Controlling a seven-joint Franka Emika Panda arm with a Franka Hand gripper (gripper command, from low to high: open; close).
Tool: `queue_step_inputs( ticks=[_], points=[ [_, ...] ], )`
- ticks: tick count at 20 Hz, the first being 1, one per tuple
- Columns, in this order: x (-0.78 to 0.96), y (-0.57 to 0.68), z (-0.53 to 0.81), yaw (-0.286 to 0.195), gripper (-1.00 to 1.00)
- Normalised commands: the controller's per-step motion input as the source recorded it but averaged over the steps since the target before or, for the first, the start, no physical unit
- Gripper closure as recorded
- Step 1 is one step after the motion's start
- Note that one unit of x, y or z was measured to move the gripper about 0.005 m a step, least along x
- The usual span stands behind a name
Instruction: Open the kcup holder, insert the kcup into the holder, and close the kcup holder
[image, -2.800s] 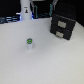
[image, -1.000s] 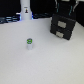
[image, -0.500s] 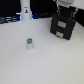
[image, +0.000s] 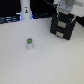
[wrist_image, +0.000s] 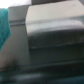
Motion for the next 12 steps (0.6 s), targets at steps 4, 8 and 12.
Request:
queue_step_inputs(
  ticks=[4, 8, 12],
  points=[
    [-0.25, 0.02, -0.37, -0.001, -1.00],
    [-0.22, 0.03, -0.26, -0.001, -1.00],
    [-0.08, 0.05, -0.05, -0.006, 1.00]
  ],
)
